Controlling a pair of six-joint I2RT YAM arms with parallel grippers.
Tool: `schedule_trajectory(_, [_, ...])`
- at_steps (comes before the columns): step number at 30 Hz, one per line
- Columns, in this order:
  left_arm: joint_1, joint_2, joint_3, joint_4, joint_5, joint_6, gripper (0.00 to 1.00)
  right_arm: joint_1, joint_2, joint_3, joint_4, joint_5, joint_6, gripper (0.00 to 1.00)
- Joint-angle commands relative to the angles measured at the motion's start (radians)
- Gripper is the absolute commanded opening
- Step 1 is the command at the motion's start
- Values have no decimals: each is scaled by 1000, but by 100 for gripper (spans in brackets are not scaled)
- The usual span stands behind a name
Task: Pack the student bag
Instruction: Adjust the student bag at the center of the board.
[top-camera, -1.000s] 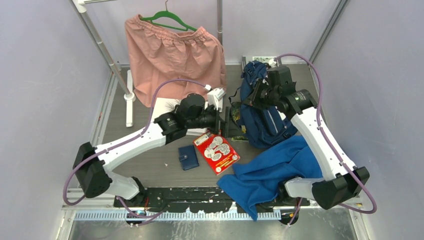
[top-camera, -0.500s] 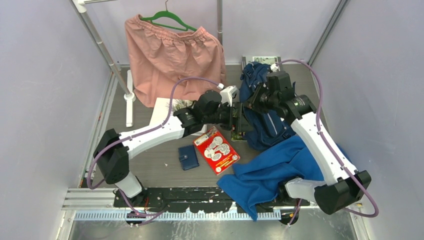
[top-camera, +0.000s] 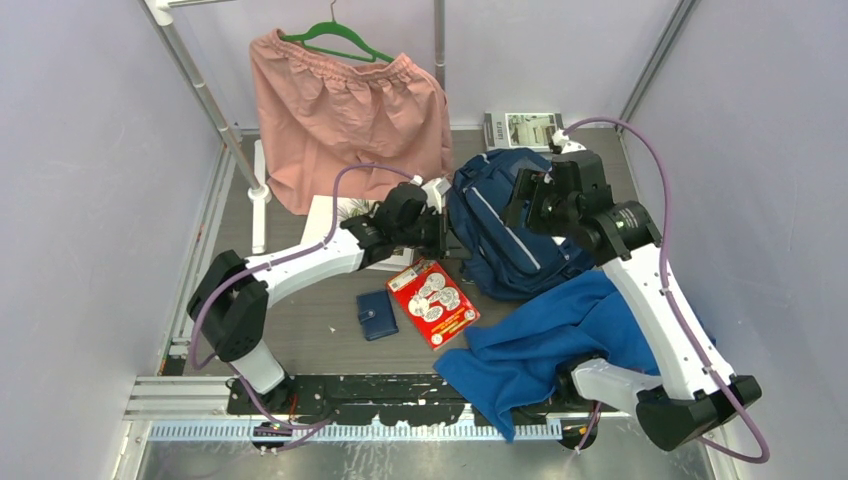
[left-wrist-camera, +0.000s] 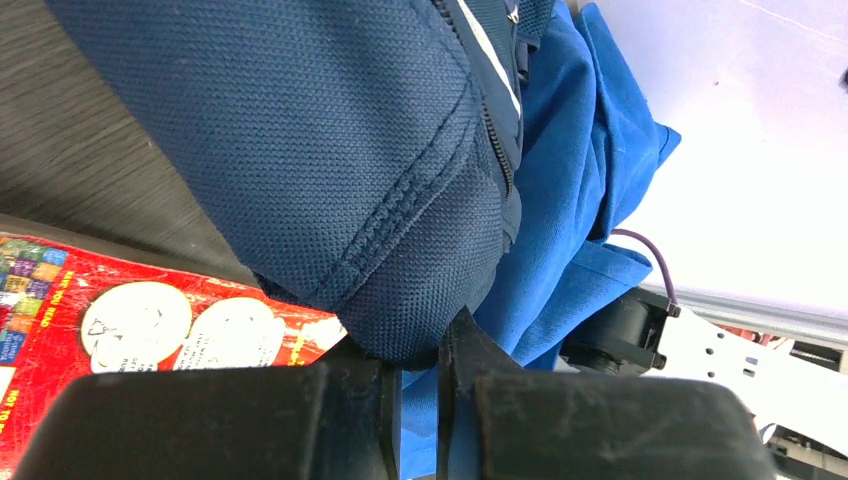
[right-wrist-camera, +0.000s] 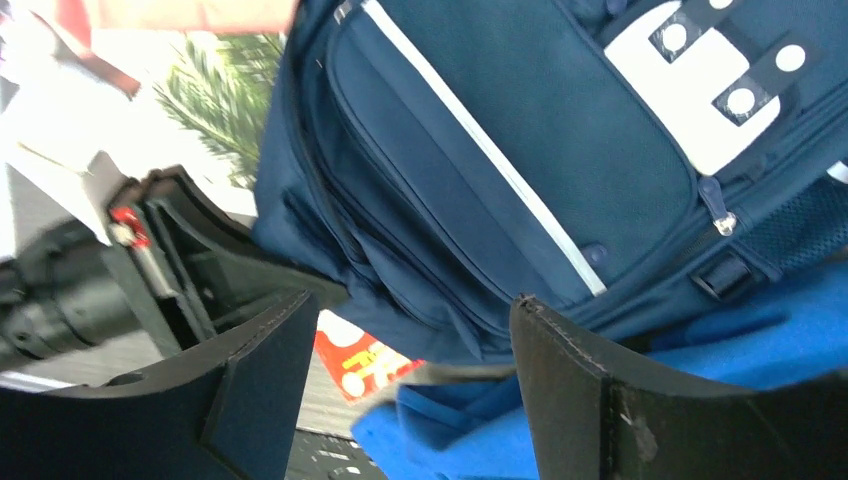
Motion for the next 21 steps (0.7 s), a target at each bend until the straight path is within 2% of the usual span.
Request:
schedule_trajectory(1, [26, -36, 3, 163, 98, 5, 0, 4, 36, -2, -71, 4, -109, 74])
schedule_trajectory(4, [46, -34, -35, 157, 97, -10, 0, 4, 51, -20, -61, 48, -106, 72])
schedule_trajectory(8, [51, -30, -71, 179, 132, 14, 0, 15, 129, -37, -64, 0, -118, 73])
schedule_trajectory(15, [63, 4, -74, 127, 130, 13, 0, 132, 180, -99, -3, -64, -173, 70])
schedule_trajectory(21, [63, 5, -90, 160, 155, -1, 0, 137, 217, -146, 90, -49, -174, 68])
